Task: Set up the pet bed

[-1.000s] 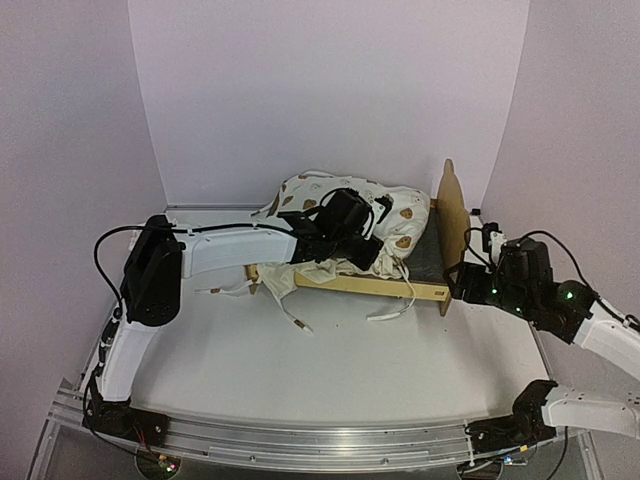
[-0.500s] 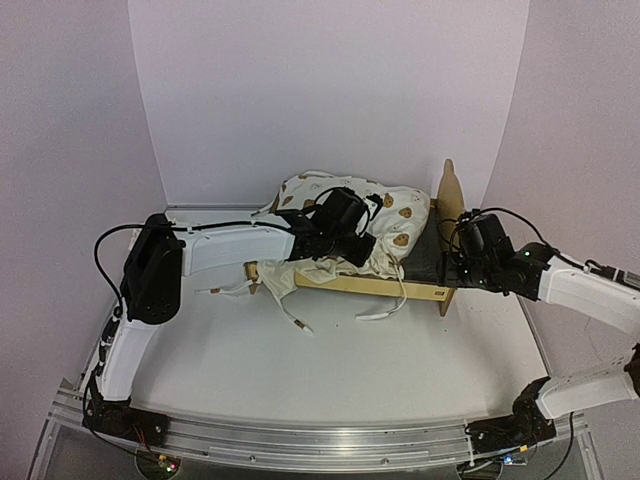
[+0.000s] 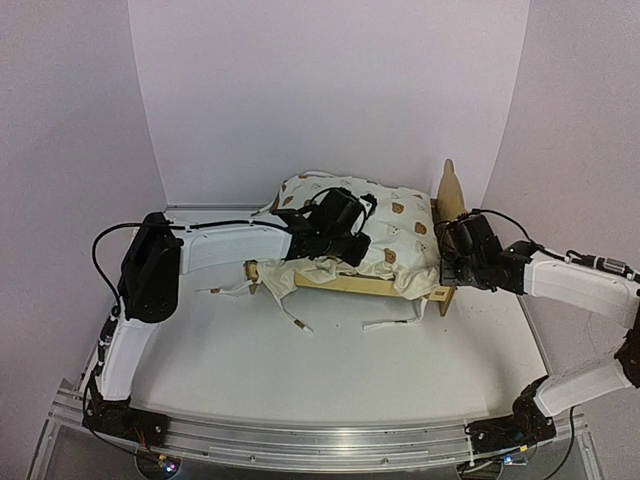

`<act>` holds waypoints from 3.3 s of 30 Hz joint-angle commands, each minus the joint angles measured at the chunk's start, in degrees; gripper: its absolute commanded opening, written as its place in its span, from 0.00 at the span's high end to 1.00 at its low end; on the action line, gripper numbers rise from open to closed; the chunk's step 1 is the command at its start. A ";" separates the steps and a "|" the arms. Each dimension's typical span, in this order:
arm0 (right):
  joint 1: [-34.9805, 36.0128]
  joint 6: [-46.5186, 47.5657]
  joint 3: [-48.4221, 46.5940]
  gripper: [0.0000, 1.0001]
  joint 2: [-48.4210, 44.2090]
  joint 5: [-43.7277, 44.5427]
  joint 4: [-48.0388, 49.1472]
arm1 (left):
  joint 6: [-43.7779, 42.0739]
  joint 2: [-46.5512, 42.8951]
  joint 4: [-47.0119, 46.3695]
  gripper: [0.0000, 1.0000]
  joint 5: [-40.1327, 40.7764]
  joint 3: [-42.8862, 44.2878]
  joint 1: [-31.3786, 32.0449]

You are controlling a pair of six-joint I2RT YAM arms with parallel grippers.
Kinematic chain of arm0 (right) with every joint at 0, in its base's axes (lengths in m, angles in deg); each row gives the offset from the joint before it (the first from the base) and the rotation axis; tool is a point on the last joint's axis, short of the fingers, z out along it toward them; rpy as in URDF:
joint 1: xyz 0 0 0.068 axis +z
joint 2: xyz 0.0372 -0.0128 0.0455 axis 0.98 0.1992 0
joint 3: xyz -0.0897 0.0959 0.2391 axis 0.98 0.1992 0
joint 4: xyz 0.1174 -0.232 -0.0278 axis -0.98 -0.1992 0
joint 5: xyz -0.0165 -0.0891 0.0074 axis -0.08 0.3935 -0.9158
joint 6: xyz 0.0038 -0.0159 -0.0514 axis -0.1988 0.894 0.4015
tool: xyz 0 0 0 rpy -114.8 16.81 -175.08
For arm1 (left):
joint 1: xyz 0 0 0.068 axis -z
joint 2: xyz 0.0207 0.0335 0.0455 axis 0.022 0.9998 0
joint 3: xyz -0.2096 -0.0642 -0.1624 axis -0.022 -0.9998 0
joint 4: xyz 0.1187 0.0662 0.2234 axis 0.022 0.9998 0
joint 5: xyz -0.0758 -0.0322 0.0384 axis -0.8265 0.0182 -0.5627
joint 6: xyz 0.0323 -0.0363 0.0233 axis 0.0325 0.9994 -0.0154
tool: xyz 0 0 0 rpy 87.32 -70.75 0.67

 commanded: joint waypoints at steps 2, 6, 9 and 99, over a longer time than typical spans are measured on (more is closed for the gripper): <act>-0.91 0.89 1.36 0.54 -0.37 -0.63 3.89 | 1.43 -7.51 0.91 0.81 -1.45 -3.61 1.06; -0.91 1.18 1.90 0.70 -0.01 -1.24 4.90 | 1.47 -11.37 0.47 0.71 -1.65 -8.46 3.23; -0.93 1.58 1.98 0.86 -0.50 -1.51 5.45 | 1.97 -14.70 0.08 0.61 -1.93 -13.58 4.66; 8.28 -5.79 -21.54 1.00 -3.86 5.68 -20.54 | 3.82 11.36 -66.75 1.00 -0.36 -25.23 13.43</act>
